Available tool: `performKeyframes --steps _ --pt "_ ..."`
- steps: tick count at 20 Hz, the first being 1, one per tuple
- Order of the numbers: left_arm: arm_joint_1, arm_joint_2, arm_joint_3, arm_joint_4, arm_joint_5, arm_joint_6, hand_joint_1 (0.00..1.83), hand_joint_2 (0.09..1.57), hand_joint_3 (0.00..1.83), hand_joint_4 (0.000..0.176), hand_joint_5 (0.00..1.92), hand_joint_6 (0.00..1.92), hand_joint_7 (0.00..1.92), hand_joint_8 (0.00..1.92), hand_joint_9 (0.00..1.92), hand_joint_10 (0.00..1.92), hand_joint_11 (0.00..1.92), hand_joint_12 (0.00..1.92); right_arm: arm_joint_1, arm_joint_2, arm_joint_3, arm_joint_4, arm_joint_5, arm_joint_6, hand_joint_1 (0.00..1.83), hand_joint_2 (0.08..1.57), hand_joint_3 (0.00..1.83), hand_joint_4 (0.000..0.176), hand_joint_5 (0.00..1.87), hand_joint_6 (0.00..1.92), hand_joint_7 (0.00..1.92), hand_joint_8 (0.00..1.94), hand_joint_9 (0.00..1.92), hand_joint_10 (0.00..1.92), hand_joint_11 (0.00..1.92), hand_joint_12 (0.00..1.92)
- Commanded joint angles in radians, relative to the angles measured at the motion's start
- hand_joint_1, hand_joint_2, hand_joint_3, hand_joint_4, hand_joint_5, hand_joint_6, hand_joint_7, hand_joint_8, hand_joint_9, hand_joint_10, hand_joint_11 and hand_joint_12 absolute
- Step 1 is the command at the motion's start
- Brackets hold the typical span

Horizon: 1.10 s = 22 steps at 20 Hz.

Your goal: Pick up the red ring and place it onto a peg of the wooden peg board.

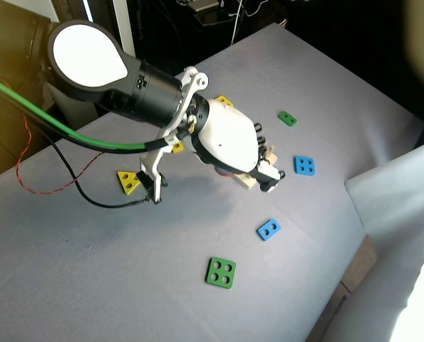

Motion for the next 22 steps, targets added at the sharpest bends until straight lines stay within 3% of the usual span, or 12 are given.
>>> performKeyframes --steps 1,12,22 --pt "-0.013 -0.001 0.006 -0.084 -0.018 -0.002 0.07 1.28 0.00 0.000 0.39 0.00 0.40 0.00 0.34 0.00 0.00 0.61 0.017 -0.006 -0.005 -0.007 0.055 0.006 1.14 1.16 0.00 0.000 0.89 1.14 0.60 0.00 0.38 0.00 0.00 1.01" --pt "-0.014 -0.002 0.011 -0.085 -0.007 -0.005 0.07 1.28 0.00 0.000 0.40 0.00 0.41 0.00 0.34 0.01 0.00 0.62 0.020 -0.105 0.030 -0.007 0.054 0.005 1.14 1.14 0.00 0.000 0.91 1.11 0.63 0.00 0.42 0.01 0.00 1.04" --pt "-0.014 -0.001 0.011 -0.085 -0.007 -0.005 0.10 1.28 0.00 0.000 0.39 0.00 0.42 0.01 0.36 0.01 0.00 0.64 0.009 -0.115 0.057 -0.007 0.053 -0.006 1.14 1.14 0.00 0.000 0.91 1.10 0.62 0.00 0.42 0.01 0.00 1.05"
